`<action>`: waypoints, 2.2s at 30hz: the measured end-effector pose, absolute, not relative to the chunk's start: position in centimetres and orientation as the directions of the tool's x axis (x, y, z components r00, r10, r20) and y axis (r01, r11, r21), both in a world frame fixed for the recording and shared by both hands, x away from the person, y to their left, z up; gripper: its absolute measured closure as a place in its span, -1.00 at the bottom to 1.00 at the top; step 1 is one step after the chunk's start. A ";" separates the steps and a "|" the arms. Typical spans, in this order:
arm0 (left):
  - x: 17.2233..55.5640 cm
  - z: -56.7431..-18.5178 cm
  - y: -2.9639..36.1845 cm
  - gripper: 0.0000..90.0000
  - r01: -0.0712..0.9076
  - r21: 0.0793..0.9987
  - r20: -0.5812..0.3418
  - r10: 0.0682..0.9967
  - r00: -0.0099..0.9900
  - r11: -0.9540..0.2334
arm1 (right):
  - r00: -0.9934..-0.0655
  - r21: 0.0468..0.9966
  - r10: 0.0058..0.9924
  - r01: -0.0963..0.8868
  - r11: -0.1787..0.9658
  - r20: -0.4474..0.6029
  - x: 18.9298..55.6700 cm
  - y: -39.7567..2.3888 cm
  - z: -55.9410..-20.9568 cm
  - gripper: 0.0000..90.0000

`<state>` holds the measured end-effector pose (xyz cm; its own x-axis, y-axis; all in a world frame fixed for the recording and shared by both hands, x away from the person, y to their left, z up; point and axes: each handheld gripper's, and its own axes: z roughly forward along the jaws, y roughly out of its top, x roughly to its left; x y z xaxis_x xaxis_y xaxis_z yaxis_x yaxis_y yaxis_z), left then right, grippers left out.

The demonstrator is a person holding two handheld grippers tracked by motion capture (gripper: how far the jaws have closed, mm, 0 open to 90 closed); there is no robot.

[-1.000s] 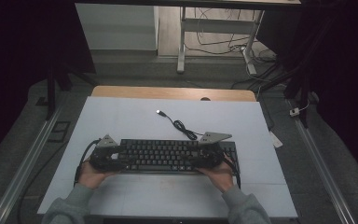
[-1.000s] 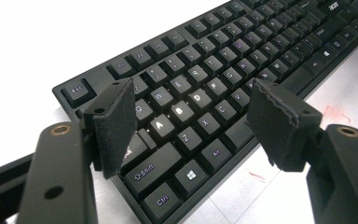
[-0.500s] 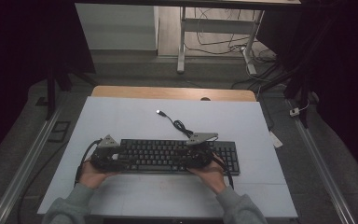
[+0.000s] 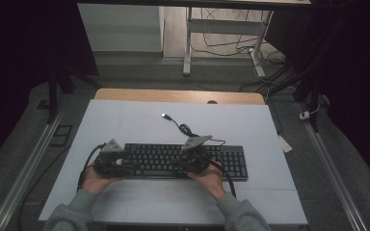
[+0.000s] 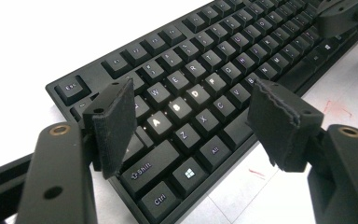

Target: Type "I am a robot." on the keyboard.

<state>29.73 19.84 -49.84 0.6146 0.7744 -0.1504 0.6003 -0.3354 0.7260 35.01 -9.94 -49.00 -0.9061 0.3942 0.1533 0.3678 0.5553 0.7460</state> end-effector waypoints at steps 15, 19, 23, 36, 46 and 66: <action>29.7 -49.9 19.7 -0.28 0.600 0.722 -0.146 0.771 0.620 -0.345 | -0.906 0.715 0.406 0.361 0.599 0.117 35.4 -8.3 -50.8 1.00; 29.7 -49.9 19.7 -0.28 0.600 0.721 -0.146 0.771 0.619 -0.345 | -0.907 0.710 0.408 0.358 0.607 0.108 35.5 -8.2 -51.0 1.00; 29.7 -49.9 19.7 -0.29 0.600 0.721 -0.146 0.771 0.620 -0.346 | -0.907 0.711 0.409 0.354 0.608 0.101 35.6 -8.1 -51.1 1.00; 29.7 -49.9 19.8 -0.29 0.599 0.723 -0.145 0.771 0.620 -0.346 | -0.904 0.695 0.419 0.355 0.626 0.084 35.6 -7.8 -51.6 1.00; 29.7 -49.9 19.8 -0.29 0.599 0.723 -0.143 0.773 0.618 -0.345 | -0.907 0.730 0.414 0.330 0.599 0.070 35.3 -8.2 -50.9 1.00; 29.7 -49.9 20.0 -0.29 0.600 0.723 -0.143 0.775 0.616 -0.343 | -0.882 0.777 0.467 0.340 0.529 0.068 34.8 -12.3 -49.3 1.00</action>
